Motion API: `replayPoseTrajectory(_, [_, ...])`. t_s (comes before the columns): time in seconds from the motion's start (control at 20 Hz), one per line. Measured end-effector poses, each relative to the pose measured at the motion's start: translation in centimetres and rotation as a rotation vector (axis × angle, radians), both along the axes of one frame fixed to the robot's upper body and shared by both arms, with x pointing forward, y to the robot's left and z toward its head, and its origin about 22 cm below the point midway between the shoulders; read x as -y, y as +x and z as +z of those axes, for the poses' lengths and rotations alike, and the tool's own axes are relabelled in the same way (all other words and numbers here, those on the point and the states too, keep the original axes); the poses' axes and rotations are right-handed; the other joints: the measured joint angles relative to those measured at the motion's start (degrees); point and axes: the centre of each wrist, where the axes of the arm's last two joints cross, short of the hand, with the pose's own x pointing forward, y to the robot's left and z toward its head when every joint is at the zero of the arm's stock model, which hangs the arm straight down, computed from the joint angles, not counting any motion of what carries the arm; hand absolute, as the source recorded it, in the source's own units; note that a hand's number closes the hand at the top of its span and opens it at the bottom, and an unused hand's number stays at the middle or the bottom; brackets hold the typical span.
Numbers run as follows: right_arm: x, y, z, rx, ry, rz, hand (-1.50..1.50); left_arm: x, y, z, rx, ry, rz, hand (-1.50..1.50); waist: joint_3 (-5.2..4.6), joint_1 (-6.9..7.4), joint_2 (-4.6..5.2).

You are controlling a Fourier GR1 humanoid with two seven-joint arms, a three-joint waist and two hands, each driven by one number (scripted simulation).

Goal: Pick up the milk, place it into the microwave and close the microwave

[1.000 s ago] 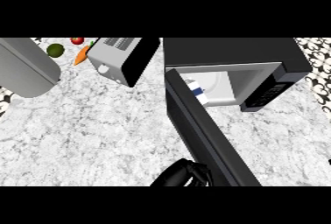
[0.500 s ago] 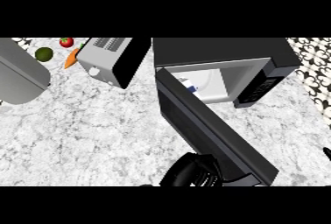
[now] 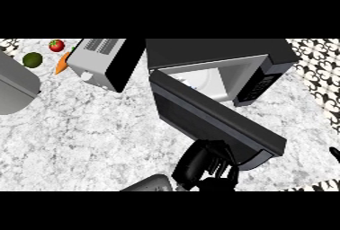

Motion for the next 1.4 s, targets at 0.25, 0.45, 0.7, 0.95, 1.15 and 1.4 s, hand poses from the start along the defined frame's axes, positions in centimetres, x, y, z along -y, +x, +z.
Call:
replayPoseTrajectory(0.25, [-0.4,0.1,1.0,0.009,0.01,0.039,-1.5,0.4,2.2,1.3,0.031,-0.027,0.089,1.5,0.01,-1.73,0.37])
replayPoseTrajectory(0.45, [-0.6,0.2,1.8,0.019,0.013,0.057,-1.5,0.8,4.1,2.5,0.051,-0.043,0.154,1.5,0.03,-2.69,0.75])
replayPoseTrajectory(0.7, [-0.4,0.4,2.6,0.022,0.013,0.071,-1.5,0.9,6.2,3.4,0.064,-0.053,0.215,1.5,0.06,-3.84,1.34])
replayPoseTrajectory(0.95, [-0.2,0.7,3.4,0.026,0.012,0.079,-1.5,0.8,8.1,4.3,0.044,-0.074,0.256,1.5,0.07,-4.67,1.93])
replayPoseTrajectory(1.15, [0.0,0.8,3.8,0.03,0.008,0.08,-1.5,0.6,9.3,4.8,0.027,-0.098,0.289,1.5,0.08,-5.29,2.34])
replayPoseTrajectory(1.4, [0.3,1.0,4.4,0.035,0.01,0.074,-1.5,0.3,10.4,5.2,-0.004,-0.135,0.313,1.5,0.1,-5.86,2.63])
